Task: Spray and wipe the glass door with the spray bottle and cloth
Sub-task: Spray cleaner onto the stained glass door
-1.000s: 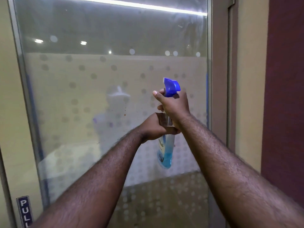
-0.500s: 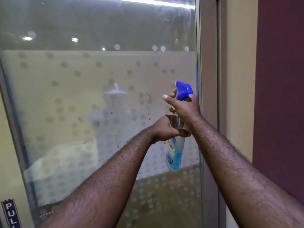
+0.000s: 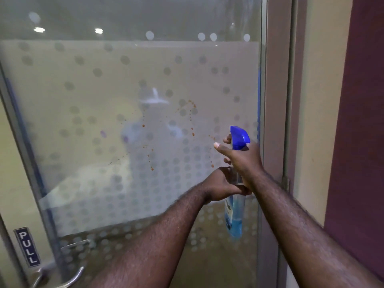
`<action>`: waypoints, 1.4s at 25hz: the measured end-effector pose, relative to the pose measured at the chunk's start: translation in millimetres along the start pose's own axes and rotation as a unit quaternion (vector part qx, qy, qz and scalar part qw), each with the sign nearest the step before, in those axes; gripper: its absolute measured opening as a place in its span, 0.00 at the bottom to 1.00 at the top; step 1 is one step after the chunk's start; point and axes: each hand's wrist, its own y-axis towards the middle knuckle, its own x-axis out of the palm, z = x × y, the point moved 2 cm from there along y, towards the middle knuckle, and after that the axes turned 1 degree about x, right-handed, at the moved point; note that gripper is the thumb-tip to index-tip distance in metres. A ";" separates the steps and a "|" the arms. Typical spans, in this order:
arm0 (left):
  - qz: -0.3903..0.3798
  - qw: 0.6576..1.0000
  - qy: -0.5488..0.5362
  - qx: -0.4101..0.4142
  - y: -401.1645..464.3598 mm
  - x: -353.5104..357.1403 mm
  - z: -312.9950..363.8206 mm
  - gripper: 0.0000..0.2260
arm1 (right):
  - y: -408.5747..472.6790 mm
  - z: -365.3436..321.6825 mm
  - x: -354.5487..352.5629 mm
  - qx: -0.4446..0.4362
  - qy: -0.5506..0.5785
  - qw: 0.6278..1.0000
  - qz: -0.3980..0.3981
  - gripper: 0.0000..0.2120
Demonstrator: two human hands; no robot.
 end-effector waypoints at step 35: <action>0.181 0.976 -0.015 -0.120 -233.4 -119.2 -138.9 0.22 | -155.1 36.3 236.0 0.017 0.075 0.968 -0.238 0.14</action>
